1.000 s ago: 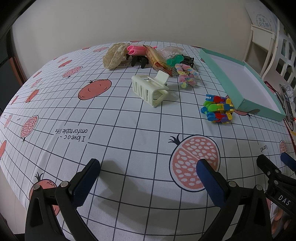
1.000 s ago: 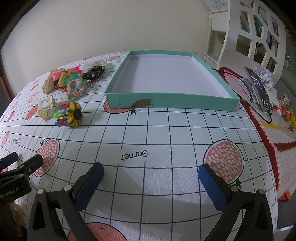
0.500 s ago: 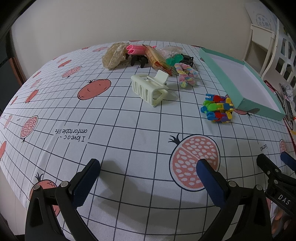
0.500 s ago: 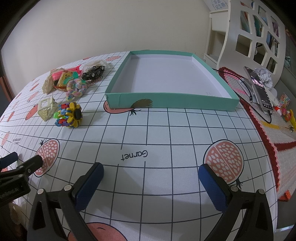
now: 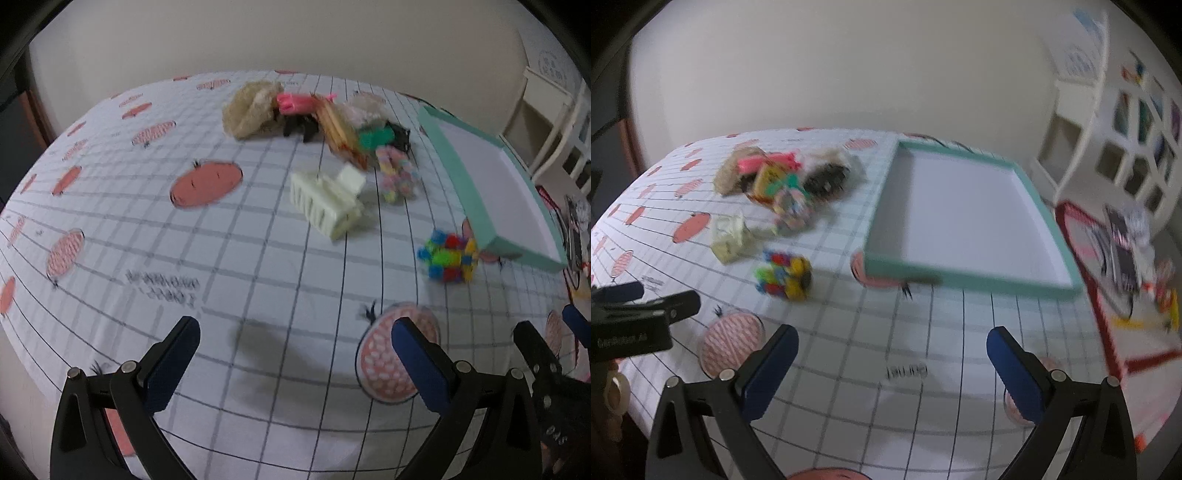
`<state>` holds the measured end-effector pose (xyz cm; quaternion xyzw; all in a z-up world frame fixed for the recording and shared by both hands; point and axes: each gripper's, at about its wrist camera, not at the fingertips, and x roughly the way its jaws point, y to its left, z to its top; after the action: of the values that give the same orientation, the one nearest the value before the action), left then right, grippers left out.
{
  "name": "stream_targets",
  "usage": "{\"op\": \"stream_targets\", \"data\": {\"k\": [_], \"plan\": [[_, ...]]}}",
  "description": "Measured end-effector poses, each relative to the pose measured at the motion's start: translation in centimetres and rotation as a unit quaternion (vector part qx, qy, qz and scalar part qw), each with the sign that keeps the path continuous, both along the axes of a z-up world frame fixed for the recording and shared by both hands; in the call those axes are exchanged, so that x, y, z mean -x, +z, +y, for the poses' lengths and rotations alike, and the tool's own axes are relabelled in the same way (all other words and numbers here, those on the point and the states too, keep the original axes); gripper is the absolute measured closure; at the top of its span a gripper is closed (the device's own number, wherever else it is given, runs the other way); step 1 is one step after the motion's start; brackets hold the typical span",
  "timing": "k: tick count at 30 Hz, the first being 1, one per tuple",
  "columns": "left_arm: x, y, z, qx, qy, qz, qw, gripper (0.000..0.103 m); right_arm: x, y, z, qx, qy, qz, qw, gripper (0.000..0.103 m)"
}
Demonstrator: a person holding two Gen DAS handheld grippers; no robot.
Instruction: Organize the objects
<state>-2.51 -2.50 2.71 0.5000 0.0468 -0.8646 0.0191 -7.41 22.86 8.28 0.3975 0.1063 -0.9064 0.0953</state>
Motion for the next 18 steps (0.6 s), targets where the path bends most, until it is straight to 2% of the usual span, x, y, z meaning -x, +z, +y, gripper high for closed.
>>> {"op": "stream_targets", "data": {"k": [7,13,18], "plan": [[3.4,3.6,-1.7,-0.036,0.013,-0.023,0.999,0.0,2.8,3.4,-2.0,0.017,0.037,-0.036,0.999,0.0],[6.0,6.0,-1.8,-0.016,0.003,-0.032,0.9994,0.0,4.5,4.1,-4.0,0.021,0.073,-0.073,0.994,0.0],[8.0,5.9,-1.1,-0.013,-0.004,-0.053,0.9985,0.0,6.0,3.1,-4.5,0.036,0.079,-0.109,0.99,0.001]]}}
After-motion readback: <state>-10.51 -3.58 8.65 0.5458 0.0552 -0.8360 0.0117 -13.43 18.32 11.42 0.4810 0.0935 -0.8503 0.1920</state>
